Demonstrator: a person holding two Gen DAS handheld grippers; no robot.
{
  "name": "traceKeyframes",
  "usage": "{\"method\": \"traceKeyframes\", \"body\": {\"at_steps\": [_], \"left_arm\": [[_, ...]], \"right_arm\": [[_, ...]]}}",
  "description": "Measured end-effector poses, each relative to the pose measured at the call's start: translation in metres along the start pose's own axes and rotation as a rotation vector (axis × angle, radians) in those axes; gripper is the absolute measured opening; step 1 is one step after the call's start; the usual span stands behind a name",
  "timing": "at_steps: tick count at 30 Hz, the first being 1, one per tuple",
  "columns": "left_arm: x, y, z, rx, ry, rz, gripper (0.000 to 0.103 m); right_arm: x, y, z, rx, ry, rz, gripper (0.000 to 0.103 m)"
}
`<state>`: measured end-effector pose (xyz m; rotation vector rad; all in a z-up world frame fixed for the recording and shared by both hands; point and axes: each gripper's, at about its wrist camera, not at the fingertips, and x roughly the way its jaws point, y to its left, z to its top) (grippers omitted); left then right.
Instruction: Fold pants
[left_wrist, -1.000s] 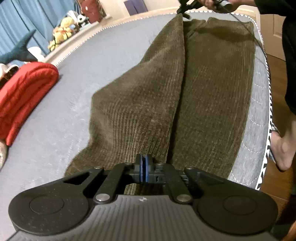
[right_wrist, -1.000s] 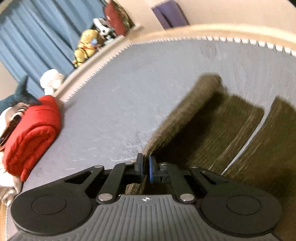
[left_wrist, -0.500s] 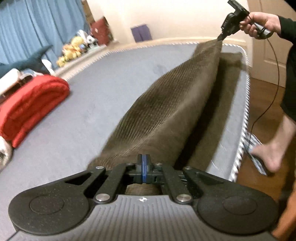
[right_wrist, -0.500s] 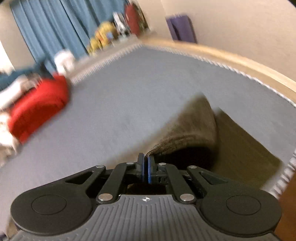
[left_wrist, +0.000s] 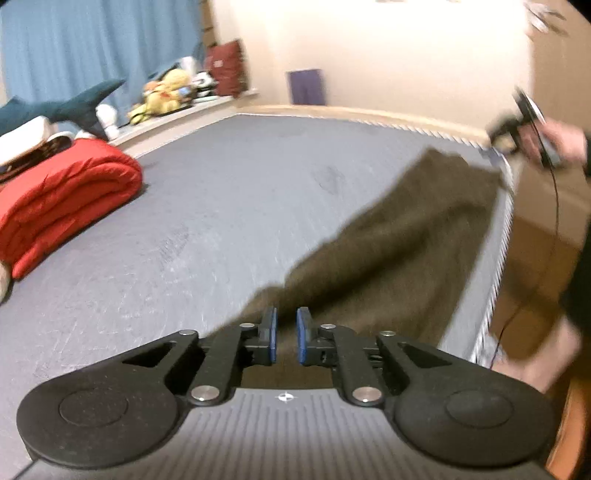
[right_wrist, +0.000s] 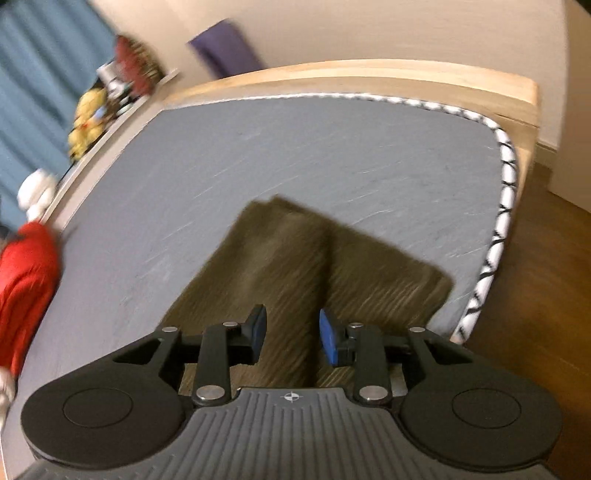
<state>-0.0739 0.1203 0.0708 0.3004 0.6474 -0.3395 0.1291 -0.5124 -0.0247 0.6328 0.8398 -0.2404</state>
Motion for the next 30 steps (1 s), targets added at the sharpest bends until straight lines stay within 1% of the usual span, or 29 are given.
{"method": "traceKeyframes", "body": {"at_steps": [1, 3, 5, 6, 7, 8, 10, 12, 14, 16, 18, 19, 20, 21, 22, 23, 24, 25, 26, 28, 30], "left_arm": [[0.008, -0.002, 0.011, -0.035, 0.007, 0.008, 0.017], [0.024, -0.011, 0.022, -0.075, 0.006, 0.008, 0.017], [0.042, -0.028, 0.023, -0.103, -0.018, -0.019, 0.019], [0.052, -0.036, 0.022, -0.109, 0.000, -0.022, 0.019], [0.064, -0.047, 0.020, -0.099, 0.049, -0.009, 0.019], [0.072, -0.060, 0.021, -0.067, 0.074, 0.004, 0.019], [0.079, -0.077, 0.021, 0.013, 0.061, 0.003, 0.019], [0.084, -0.083, 0.023, 0.032, 0.051, -0.005, 0.019], [0.089, -0.077, 0.028, -0.004, 0.044, -0.014, 0.019], [0.092, -0.067, 0.028, -0.037, 0.039, -0.008, 0.019], [0.097, -0.060, 0.025, -0.073, 0.050, 0.001, 0.019], [0.099, -0.057, 0.025, -0.086, 0.060, 0.003, 0.019], [0.101, -0.055, 0.025, -0.092, 0.065, 0.005, 0.019], [0.100, -0.052, 0.025, -0.095, 0.068, 0.006, 0.019], [0.101, -0.051, 0.025, -0.094, 0.070, 0.006, 0.019], [0.101, -0.050, 0.024, -0.095, 0.073, 0.009, 0.019], [0.102, -0.050, 0.024, -0.095, 0.077, 0.011, 0.019], [0.103, -0.049, 0.024, -0.097, 0.081, 0.013, 0.019], [0.103, -0.050, 0.024, -0.097, 0.083, 0.014, 0.019], [0.105, -0.047, 0.025, -0.098, 0.082, 0.016, 0.019], [0.105, -0.046, 0.025, -0.102, 0.081, 0.014, 0.019]], "right_arm": [[0.009, -0.008, 0.003, 0.021, 0.001, -0.004, 0.034], [0.025, -0.014, 0.004, 0.050, 0.015, 0.013, 0.034], [0.039, -0.022, 0.002, 0.072, 0.023, 0.032, 0.034], [0.044, -0.020, 0.002, 0.068, 0.026, 0.040, 0.034], [0.050, -0.020, 0.001, 0.063, 0.031, 0.040, 0.034], [0.056, -0.019, 0.000, 0.064, 0.033, 0.037, 0.034], [0.063, -0.018, -0.002, 0.063, 0.041, 0.041, 0.034], [0.071, -0.013, -0.002, 0.043, 0.038, 0.016, 0.033], [0.075, -0.007, -0.002, 0.037, 0.011, -0.005, 0.009], [0.074, 0.005, -0.004, 0.024, -0.029, -0.023, 0.007], [0.072, 0.027, -0.007, -0.050, -0.088, -0.036, 0.007], [0.067, 0.046, -0.011, -0.128, -0.133, -0.031, 0.007], [0.063, 0.065, -0.016, -0.221, -0.173, -0.006, 0.007], [0.057, 0.087, -0.024, -0.338, -0.209, 0.041, 0.007], [0.053, 0.108, -0.034, -0.463, -0.224, 0.105, 0.011], [0.050, 0.124, -0.042, -0.557, -0.207, 0.187, 0.010], [0.050, 0.130, -0.046, -0.580, -0.176, 0.247, 0.012], [0.052, 0.129, -0.045, -0.546, -0.143, 0.282, 0.017], [0.055, 0.123, -0.041, -0.486, -0.127, 0.279, 0.023], [0.063, 0.101, -0.027, -0.333, -0.109, 0.243, 0.027], [0.069, 0.078, -0.016, -0.223, -0.104, 0.203, 0.028]]}}
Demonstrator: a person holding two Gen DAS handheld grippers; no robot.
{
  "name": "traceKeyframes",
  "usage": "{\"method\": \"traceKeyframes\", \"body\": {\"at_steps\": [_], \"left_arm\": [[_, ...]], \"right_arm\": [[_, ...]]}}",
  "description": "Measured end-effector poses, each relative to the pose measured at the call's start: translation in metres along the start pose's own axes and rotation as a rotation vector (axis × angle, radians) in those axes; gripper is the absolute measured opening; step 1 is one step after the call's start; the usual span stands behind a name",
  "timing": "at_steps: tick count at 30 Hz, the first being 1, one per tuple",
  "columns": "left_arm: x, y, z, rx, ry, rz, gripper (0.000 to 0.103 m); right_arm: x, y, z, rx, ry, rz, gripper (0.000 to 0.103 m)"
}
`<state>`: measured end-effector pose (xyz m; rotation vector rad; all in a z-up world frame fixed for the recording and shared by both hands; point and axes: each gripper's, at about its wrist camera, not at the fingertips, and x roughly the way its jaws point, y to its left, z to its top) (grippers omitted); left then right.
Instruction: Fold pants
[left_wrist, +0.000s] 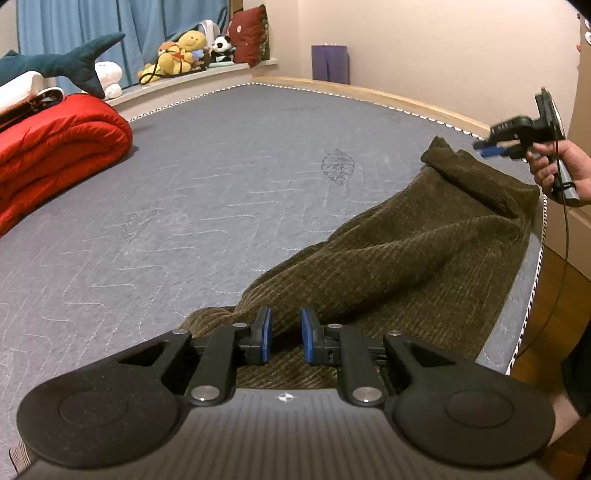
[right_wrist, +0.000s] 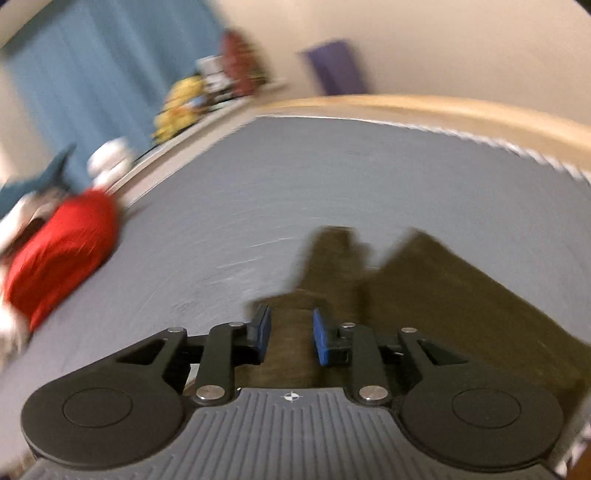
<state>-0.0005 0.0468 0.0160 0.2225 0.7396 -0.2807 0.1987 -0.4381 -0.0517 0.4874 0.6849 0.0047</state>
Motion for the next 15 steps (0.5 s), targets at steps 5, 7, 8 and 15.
{"method": "traceKeyframes", "body": {"at_steps": [5, 7, 8, 15], "left_arm": [[0.005, 0.002, 0.001, 0.001, 0.010, 0.005, 0.019], [0.007, 0.001, 0.002, 0.003, 0.013, 0.006, 0.019], [0.007, 0.000, 0.002, 0.004, 0.014, 0.007, 0.019], [0.014, -0.001, 0.002, 0.018, 0.008, 0.037, 0.019]], "right_arm": [[0.015, -0.026, -0.004, 0.065, 0.084, 0.028, 0.032], [0.021, -0.021, -0.006, 0.044, 0.104, 0.073, 0.043], [0.024, -0.015, -0.007, 0.027, 0.114, 0.086, 0.046], [0.051, 0.012, -0.008, -0.058, 0.149, 0.037, 0.030]]}}
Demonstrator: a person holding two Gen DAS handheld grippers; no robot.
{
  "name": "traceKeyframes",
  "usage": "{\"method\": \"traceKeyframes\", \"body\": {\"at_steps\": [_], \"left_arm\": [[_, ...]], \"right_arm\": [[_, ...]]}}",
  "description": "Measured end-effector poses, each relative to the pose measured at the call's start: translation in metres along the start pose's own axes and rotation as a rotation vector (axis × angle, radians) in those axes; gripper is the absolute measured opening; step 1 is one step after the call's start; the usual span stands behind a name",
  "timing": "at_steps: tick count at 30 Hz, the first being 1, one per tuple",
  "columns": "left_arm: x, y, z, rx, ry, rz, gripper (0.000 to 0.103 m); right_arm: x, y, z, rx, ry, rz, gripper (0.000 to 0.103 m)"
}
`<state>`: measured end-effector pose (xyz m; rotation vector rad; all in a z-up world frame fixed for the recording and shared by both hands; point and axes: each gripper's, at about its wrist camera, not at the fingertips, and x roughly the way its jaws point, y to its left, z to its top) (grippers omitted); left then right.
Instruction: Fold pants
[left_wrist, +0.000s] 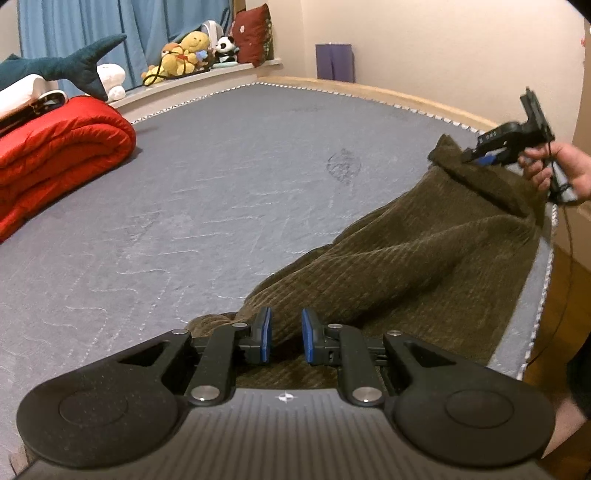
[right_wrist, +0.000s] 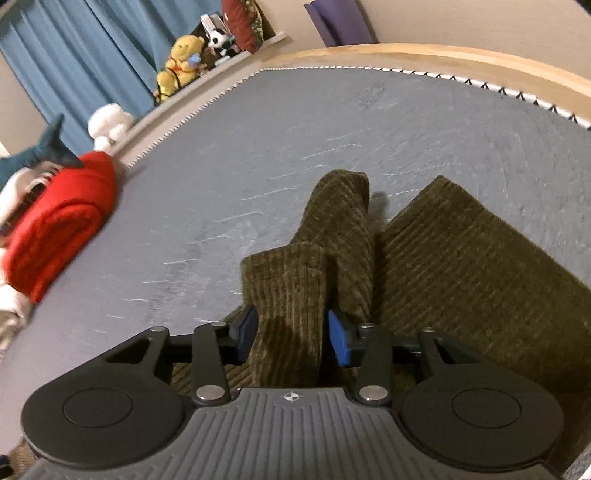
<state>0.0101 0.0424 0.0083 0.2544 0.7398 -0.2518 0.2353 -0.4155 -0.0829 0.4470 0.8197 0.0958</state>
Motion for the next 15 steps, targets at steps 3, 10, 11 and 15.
{"method": "traceKeyframes", "body": {"at_steps": [3, 10, 11, 15], "left_arm": [[0.004, 0.004, 0.005, -0.040, 0.013, -0.009, 0.019], [-0.004, -0.020, 0.011, 0.016, -0.017, -0.076, 0.019], [-0.005, -0.023, 0.012, 0.019, -0.019, -0.088, 0.019], [-0.001, -0.030, 0.017, 0.030, -0.012, -0.142, 0.019]], "right_arm": [[-0.002, 0.003, 0.002, 0.000, -0.003, -0.032, 0.010], [-0.105, -0.018, -0.002, 0.085, -0.342, -0.166, 0.007], [-0.124, -0.029, -0.007, 0.133, -0.378, -0.226, 0.007], [-0.133, -0.076, -0.034, 0.311, -0.221, -0.416, 0.008]]}}
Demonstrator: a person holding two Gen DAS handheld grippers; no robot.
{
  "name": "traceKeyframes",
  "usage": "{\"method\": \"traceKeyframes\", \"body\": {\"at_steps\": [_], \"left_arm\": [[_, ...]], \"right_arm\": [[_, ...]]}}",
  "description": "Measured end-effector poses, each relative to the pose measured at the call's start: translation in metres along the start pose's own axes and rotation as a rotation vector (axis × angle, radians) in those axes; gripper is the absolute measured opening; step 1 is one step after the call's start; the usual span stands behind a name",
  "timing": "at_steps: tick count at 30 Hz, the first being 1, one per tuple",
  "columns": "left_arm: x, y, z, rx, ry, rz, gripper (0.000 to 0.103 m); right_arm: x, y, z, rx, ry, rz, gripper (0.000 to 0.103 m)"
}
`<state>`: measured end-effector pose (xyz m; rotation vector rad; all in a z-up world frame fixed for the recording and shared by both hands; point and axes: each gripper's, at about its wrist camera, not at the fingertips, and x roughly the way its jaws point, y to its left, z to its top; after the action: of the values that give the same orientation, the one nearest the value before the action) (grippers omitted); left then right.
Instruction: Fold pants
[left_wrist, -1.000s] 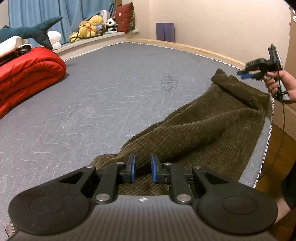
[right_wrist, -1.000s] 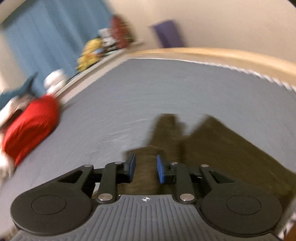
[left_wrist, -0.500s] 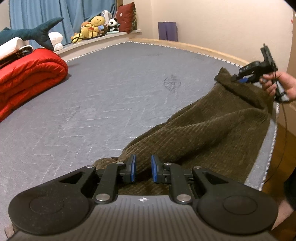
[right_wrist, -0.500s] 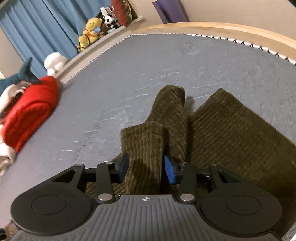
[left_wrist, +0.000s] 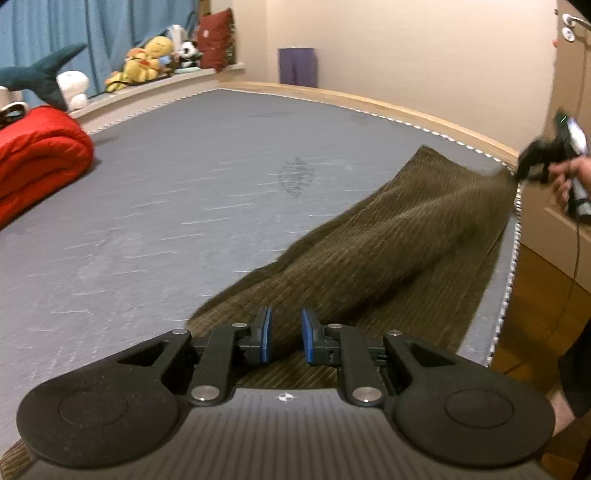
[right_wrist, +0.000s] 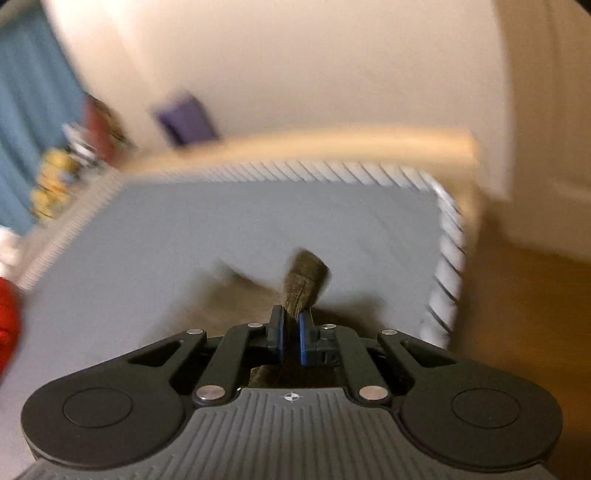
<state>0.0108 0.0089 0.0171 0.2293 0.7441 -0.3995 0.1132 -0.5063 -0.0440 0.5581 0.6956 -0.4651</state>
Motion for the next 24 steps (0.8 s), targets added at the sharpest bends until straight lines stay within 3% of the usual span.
{"method": "traceKeyframes", "body": {"at_steps": [2, 3, 4, 7, 10, 13, 14, 18, 21, 24], "left_arm": [[0.006, -0.004, -0.001, 0.012, 0.030, -0.018, 0.024], [0.009, -0.006, -0.002, 0.014, 0.045, -0.026, 0.025], [0.010, -0.007, -0.004, 0.015, 0.052, -0.029, 0.025], [0.008, -0.003, -0.007, 0.017, 0.054, -0.014, 0.025], [0.002, 0.008, -0.011, -0.016, 0.047, 0.007, 0.025], [-0.002, 0.021, -0.014, -0.051, 0.047, 0.028, 0.025], [-0.003, 0.026, -0.015, -0.061, 0.048, 0.035, 0.025], [-0.002, 0.043, -0.021, -0.094, 0.066, 0.060, 0.025], [-0.001, 0.060, -0.028, -0.121, 0.081, 0.089, 0.025], [-0.001, 0.075, -0.034, -0.152, 0.097, 0.117, 0.025]], "right_arm": [[0.024, -0.023, -0.012, 0.079, 0.143, -0.115, 0.017], [0.028, -0.032, -0.015, 0.122, 0.164, -0.147, 0.022], [0.028, -0.035, -0.015, 0.148, 0.152, -0.164, 0.028], [0.011, -0.020, -0.003, 0.102, -0.007, -0.183, 0.032], [0.006, 0.010, 0.015, -0.003, -0.145, -0.089, 0.044], [0.033, 0.041, 0.024, -0.172, -0.117, 0.129, 0.044], [0.046, 0.052, 0.024, -0.223, -0.102, 0.165, 0.044], [0.097, 0.076, 0.023, -0.376, -0.067, 0.145, 0.045], [0.129, 0.089, 0.021, -0.489, -0.051, 0.095, 0.054], [0.141, 0.093, 0.022, -0.549, -0.037, 0.080, 0.056]]}}
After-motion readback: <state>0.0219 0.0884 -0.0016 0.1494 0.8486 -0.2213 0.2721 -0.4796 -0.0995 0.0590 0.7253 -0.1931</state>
